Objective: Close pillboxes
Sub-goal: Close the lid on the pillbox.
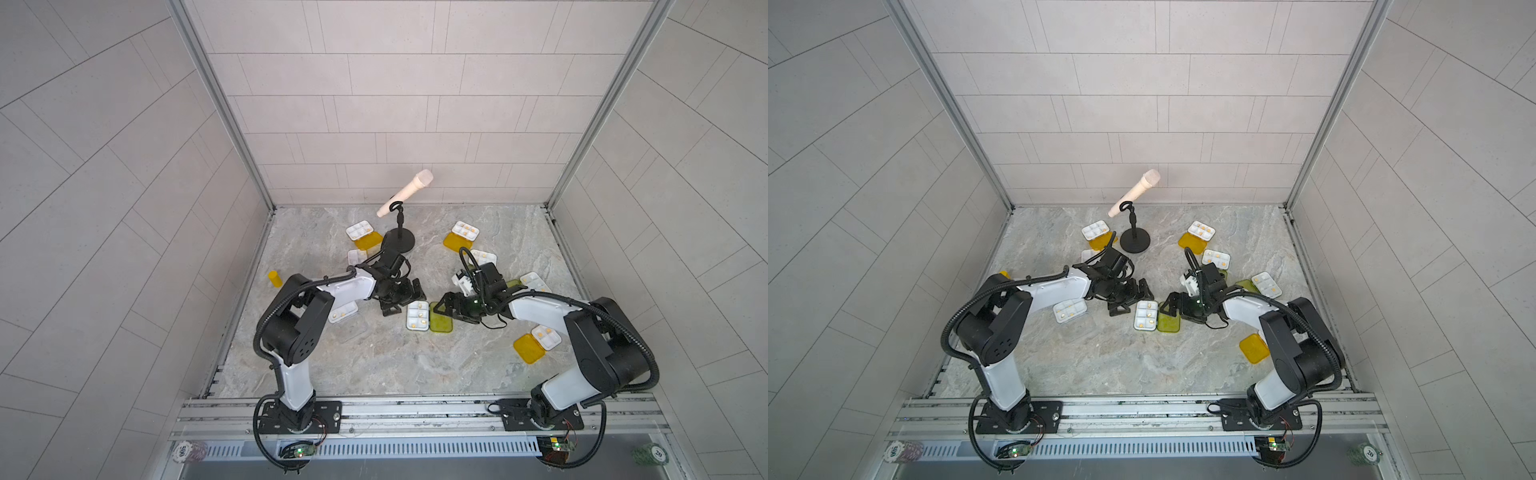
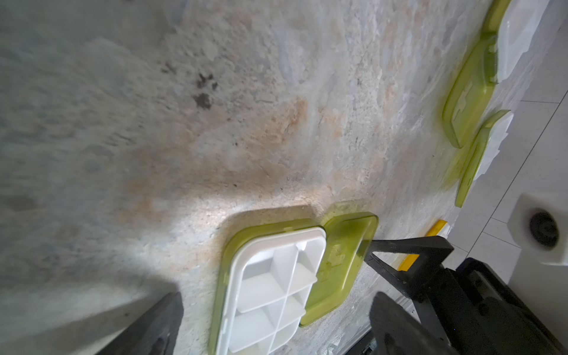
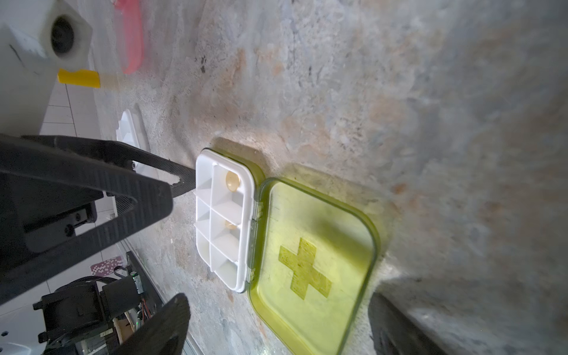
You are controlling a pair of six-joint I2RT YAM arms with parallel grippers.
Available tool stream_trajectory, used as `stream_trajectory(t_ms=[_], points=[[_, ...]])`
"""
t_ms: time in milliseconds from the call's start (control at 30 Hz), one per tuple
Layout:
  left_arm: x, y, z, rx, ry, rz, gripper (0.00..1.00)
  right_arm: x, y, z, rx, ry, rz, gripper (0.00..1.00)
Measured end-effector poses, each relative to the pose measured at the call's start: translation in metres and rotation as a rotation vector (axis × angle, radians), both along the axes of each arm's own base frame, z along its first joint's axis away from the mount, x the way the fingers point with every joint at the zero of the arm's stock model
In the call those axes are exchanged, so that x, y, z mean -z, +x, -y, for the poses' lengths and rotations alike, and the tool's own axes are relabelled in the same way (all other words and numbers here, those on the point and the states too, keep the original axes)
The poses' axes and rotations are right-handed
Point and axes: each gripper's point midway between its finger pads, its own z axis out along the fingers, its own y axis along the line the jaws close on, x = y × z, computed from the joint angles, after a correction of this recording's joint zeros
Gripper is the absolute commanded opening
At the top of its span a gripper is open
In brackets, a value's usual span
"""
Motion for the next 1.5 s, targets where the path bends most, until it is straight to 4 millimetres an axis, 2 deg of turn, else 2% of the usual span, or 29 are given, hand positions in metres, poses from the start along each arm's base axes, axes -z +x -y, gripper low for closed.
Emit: stream_trajectory(t_ms=[733, 1133, 1500], points=[[-0.003, -0.006, 0.01, 0.027, -0.027, -0.004, 1.0, -0.007, -0.005, -0.003, 0.02, 0.07, -0.033, 0.93], [-0.003, -0.007, 0.01, 0.027, -0.027, -0.004, 1.0, -0.001, -0.006, 0.004, 0.056, 0.055, -0.058, 0.93], [-0.002, -0.007, 0.01, 0.027, -0.026, -0.007, 1.0, -0.003, -0.012, -0.003, 0.083, 0.157, -0.058, 0.94]])
